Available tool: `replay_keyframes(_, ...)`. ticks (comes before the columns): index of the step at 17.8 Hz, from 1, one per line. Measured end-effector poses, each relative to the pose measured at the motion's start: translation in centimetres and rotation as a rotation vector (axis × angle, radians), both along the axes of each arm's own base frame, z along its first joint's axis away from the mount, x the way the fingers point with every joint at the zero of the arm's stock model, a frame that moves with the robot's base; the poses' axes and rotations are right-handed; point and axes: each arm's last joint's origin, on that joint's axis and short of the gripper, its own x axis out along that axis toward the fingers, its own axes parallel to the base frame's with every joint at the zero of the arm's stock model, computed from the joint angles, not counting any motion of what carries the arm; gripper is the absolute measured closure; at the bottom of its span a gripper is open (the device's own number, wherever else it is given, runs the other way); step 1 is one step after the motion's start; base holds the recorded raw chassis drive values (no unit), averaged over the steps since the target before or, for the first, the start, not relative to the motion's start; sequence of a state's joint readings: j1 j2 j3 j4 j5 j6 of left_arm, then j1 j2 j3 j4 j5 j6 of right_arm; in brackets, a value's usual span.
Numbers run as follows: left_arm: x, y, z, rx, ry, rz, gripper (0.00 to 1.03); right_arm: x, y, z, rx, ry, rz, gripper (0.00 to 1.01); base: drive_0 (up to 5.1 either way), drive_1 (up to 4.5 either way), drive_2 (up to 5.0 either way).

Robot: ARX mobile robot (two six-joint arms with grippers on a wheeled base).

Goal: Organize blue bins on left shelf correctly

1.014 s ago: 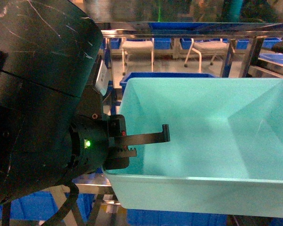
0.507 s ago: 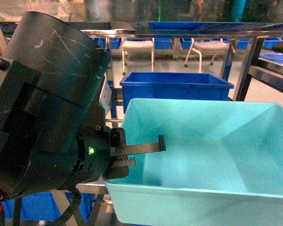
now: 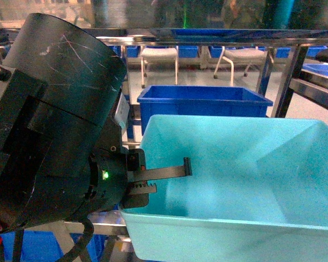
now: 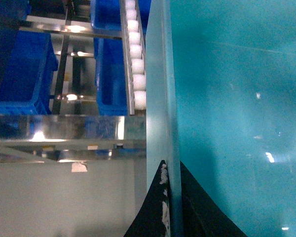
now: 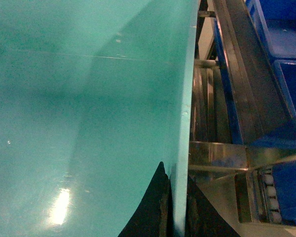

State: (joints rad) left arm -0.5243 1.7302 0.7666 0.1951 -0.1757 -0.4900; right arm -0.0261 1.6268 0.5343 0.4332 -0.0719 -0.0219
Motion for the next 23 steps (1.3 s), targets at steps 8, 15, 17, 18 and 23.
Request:
replay_keyframes(8, 0.1, 0.1, 0.1, -0.003, -0.005, 0.004, 1.01, 0.1, 0.0, 0.1, 0.005, -0.003, 0.001, 0.99, 0.0, 2.75, -2.7)
replay_keyframes(15, 1.9, -0.3, -2.4, 0.038, 0.063, -0.014, 1.01, 0.8, 0.1, -2.6, 0.033, 0.101, -0.007, 0.99, 0.0, 0.0, 0.0)
replay_keyframes(17, 3.0, -0.3, -2.7, 0.048, 0.055, -0.014, 1.01, 1.9, 0.3, -2.8, 0.031, 0.084, 0.0, 0.99, 0.0, 0.0, 0.0)
replay_keyframes(18, 3.5, -0.2, -3.0, 0.051, 0.062, -0.009, 1.01, 2.5, 0.4, -3.0, 0.028, 0.091, 0.0, 0.99, 0.0, 0.0, 0.0)
replay_keyframes(23, 6.3, 0.3, -4.9, 0.075, 0.105, 0.033, 1.01, 5.7, 1.4, -4.5, 0.026, 0.14, 0.029, 0.99, 0.0, 0.0, 0.0)
